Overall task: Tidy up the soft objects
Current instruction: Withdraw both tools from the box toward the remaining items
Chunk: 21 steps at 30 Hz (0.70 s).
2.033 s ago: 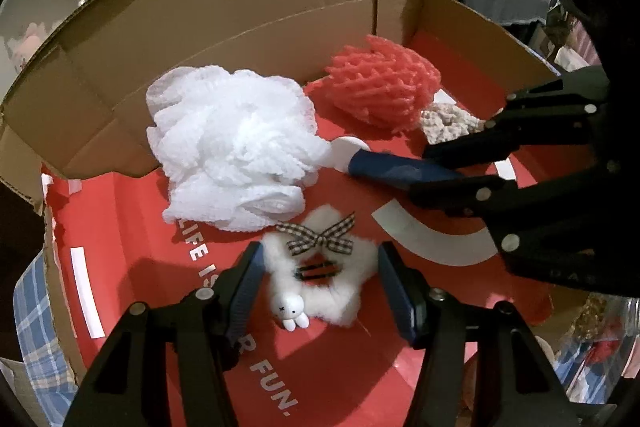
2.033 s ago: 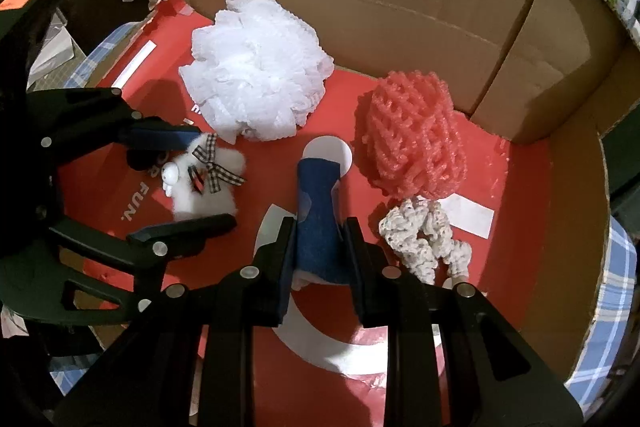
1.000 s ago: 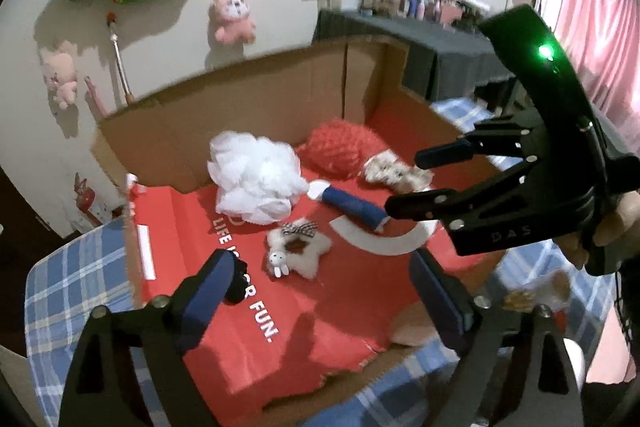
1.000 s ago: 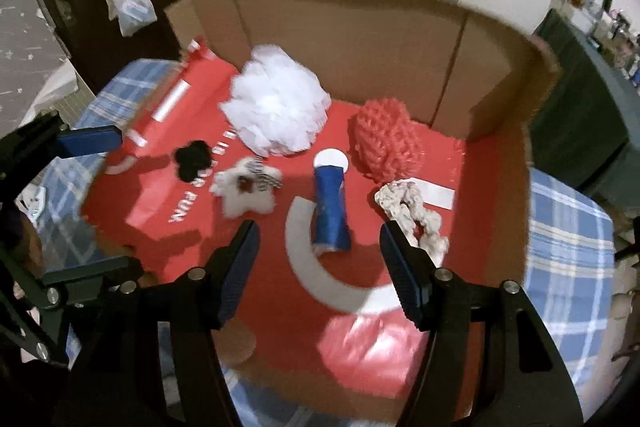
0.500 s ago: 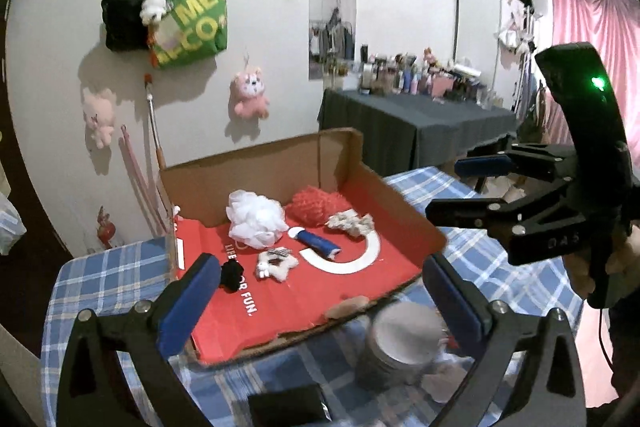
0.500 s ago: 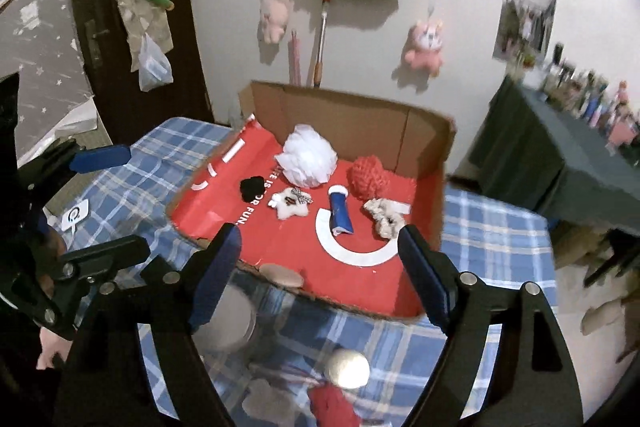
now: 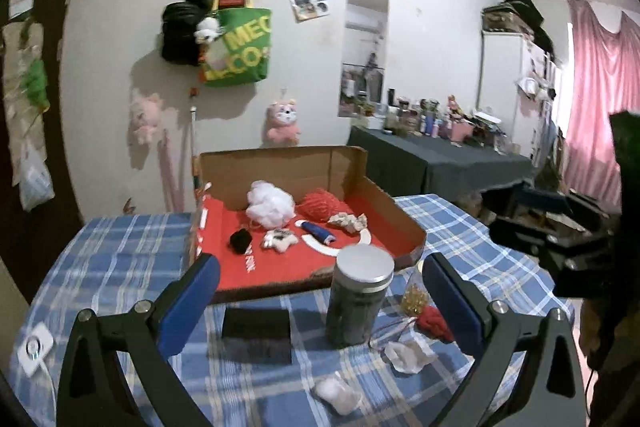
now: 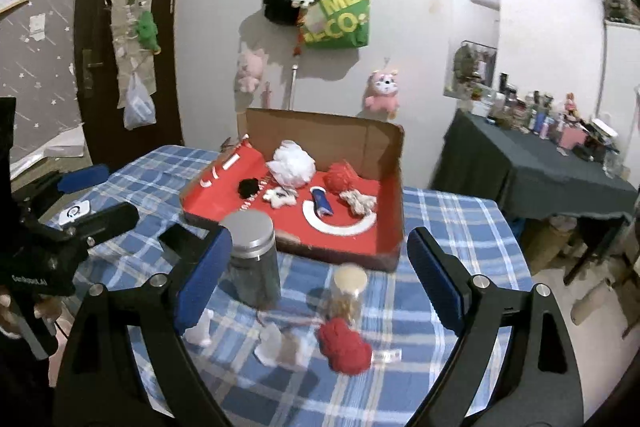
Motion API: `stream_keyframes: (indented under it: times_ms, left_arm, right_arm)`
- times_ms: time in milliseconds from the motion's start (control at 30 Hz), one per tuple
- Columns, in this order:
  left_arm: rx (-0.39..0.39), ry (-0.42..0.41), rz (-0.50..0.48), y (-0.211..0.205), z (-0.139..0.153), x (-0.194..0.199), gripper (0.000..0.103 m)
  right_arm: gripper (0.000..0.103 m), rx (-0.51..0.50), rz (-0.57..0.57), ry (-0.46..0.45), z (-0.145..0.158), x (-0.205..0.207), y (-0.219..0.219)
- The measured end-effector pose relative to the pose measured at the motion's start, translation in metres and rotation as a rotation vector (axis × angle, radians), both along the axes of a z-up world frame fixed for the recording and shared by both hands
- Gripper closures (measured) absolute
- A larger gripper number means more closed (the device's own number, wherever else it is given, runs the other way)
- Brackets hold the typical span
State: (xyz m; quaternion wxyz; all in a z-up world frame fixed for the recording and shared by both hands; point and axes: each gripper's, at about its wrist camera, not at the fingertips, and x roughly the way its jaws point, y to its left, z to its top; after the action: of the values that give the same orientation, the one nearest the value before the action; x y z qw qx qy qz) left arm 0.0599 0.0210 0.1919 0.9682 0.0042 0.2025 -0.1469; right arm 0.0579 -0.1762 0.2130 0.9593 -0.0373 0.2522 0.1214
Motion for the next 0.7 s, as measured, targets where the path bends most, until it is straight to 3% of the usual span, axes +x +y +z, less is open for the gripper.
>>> stream_keyframes:
  times_ms: [300,700]
  left_arm:
    - [-0.015,0.035,0.064,-0.003,-0.046,-0.025,0.000]
    - [0.019,0.231,0.078,-0.011,-0.123,-0.007,0.000]
  right_arm:
    - [0.012,0.027,-0.074,0.041,-0.058,-0.019,-0.002]
    - [0.012,0.003,-0.121,0.162,-0.124,-0.004,-0.006]
